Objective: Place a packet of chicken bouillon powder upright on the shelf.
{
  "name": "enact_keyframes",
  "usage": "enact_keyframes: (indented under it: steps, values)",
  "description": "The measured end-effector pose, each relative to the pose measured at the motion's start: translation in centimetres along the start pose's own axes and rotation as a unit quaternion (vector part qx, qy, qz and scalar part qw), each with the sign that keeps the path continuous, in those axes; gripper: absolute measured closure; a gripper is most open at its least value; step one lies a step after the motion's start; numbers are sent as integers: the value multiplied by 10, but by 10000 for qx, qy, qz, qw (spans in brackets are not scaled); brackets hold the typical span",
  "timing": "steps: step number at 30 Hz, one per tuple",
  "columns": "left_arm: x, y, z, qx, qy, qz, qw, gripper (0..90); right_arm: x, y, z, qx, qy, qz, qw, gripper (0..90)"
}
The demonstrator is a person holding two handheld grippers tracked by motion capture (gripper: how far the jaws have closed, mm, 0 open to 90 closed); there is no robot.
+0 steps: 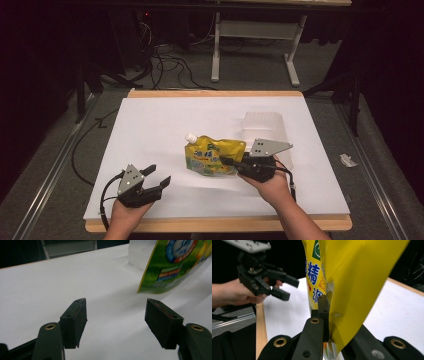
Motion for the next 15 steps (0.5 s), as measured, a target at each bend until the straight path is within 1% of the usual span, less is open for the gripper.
enact_keyframes:
  steps: [3, 4, 8, 9, 10, 13, 15]
  values:
    - [0, -1, 0, -12, 10, -9, 10000, 346, 4, 10, 5, -91, -24, 78, 9999, 900]
    - [0, -1, 0, -14, -5, -11, 10000, 346, 6, 14, 7, -107, 17, 137, 9998, 900]
    - [1, 0, -1, -17, 56, -19, 10000, 347, 9, 27, 14, -180, 16, 257, 9995, 900]
    - [1, 0, -1, -27, 61, -20, 10000, 348, 10, 31, 16, -204, -21, 273, 9994, 900]
    - [0, 0, -1, -34, 50, -22, 10000, 349, 10, 34, 18, -247, 7, 296, 9993, 900]
    - [0, -1, 1, -70, 5, -21, 10000, 352, 11, 41, 23, -351, -8, 327, 9988, 900]
    - [0, -3, 2, -90, 21, -26, 10000, 354, 11, 47, 27, -411, -15, 390, 9984, 900]
Point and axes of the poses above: each handheld gripper's, and its own axes: y roughly backward along the jaws, x roughly out of its top, z roughly to its right, the point moved 4 cm from there along -y, roughly forward along the jaws, and after that the axes turned 2 degrees about y, right-handed, at the moved point
